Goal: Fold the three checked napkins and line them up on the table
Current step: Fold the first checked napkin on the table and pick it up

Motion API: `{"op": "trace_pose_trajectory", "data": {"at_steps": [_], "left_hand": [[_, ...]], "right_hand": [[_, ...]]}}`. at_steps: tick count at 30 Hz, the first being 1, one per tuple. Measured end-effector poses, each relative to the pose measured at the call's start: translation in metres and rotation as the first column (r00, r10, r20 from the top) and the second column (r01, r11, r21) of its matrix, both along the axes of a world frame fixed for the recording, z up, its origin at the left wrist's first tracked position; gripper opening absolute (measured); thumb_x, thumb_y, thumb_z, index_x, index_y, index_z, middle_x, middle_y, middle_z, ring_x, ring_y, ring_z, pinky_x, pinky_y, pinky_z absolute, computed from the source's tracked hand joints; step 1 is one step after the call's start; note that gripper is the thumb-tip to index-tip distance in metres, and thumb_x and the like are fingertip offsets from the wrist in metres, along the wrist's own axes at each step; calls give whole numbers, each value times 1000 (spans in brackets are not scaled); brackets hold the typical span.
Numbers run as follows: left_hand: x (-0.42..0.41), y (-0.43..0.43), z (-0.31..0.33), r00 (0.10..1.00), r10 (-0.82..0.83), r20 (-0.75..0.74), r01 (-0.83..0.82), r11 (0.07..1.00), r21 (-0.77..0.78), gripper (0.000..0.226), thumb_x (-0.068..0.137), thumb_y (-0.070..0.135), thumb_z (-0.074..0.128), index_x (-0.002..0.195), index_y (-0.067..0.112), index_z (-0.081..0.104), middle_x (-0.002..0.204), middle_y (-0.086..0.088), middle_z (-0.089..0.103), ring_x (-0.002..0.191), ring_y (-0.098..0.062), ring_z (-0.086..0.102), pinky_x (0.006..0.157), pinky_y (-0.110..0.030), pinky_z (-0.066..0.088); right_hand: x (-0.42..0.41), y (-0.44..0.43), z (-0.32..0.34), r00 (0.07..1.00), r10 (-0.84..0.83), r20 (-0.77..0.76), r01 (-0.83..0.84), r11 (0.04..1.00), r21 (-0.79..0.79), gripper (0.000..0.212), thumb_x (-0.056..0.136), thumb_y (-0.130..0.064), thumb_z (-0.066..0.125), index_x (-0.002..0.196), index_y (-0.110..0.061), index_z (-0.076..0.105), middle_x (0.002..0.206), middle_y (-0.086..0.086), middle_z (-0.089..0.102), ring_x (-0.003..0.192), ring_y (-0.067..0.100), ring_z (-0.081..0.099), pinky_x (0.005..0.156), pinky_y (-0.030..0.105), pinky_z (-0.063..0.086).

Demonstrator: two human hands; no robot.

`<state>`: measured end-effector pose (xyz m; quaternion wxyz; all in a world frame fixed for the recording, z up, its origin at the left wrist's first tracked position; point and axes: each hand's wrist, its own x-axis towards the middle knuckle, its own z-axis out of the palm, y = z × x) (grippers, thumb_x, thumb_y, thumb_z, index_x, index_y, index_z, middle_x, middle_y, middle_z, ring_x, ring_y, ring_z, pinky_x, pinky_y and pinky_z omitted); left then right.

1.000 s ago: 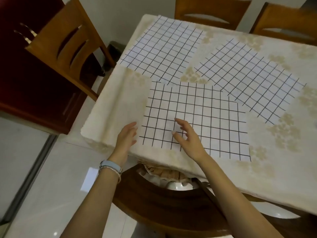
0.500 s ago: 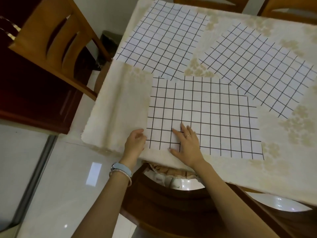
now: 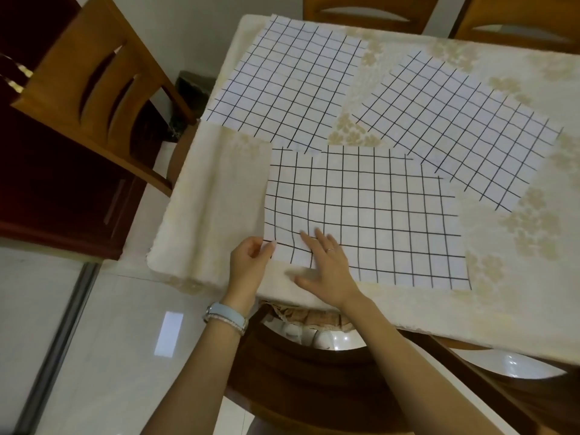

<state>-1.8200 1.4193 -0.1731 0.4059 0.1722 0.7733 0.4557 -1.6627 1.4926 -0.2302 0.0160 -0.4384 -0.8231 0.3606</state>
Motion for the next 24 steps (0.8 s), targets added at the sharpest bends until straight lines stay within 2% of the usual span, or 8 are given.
{"op": "trace_pose_trajectory", "data": {"at_steps": [7,10,12,14,17,19,21,24], "left_hand": [[-16,-13,36,995,102,-15,-100,990,103,12,93,29,62,95,17,61,99,-4,65,93,-19,60,83,-33,49],[-19,-15,48,994,113,-6,-111,984,139,12,94,28,60,99,16,60,95,5,63,88,-12,57,78,-26,47],[-20,-13,54,995,95,-5,-93,982,164,13,95,27,60,100,16,59,95,5,63,88,-11,57,79,-27,47],[-21,-9,56,998,60,0,-59,979,194,13,95,27,60,98,14,58,95,2,63,87,-10,58,82,-30,47],[-14,1,60,1000,-9,17,5,970,243,16,95,23,59,97,8,55,92,-5,62,85,-10,56,80,-28,45],[-4,11,63,997,-66,45,51,960,274,11,95,20,60,94,10,57,97,-7,66,91,-11,60,82,-27,46],[9,22,64,988,-137,71,111,951,289,1,94,17,60,96,17,60,101,4,70,93,-5,64,80,-21,48],[34,38,63,958,-285,43,259,917,305,11,95,17,59,103,23,62,117,11,67,106,0,62,89,-22,49]], "right_hand": [[-31,-18,21,991,52,-126,-64,993,-95,75,92,-49,52,154,-35,13,164,7,13,151,26,8,122,49,13],[-40,-21,23,982,85,-166,-106,987,-124,84,84,-56,51,154,-34,11,163,5,16,151,21,9,121,47,16],[-41,-21,31,978,97,-186,-137,966,-217,98,75,-61,59,154,-38,7,164,-3,12,151,17,7,122,46,15],[-34,-17,48,960,24,-279,-152,882,-447,105,72,-56,72,152,-43,6,163,-13,10,150,9,8,121,40,15],[-14,0,76,905,-183,-383,-137,727,-672,83,85,-45,68,151,-46,18,160,-14,22,146,2,18,117,31,20],[-3,14,92,866,-314,-389,-58,711,-701,63,90,-55,57,146,-49,30,154,-15,35,141,2,32,117,33,24],[5,30,106,820,-425,-383,37,707,-706,63,84,-71,50,141,-46,41,145,-15,48,132,4,47,115,34,32],[18,48,124,764,-529,-369,154,705,-692,56,88,-65,48,135,-34,52,130,-11,61,115,7,62,104,33,46]]}}
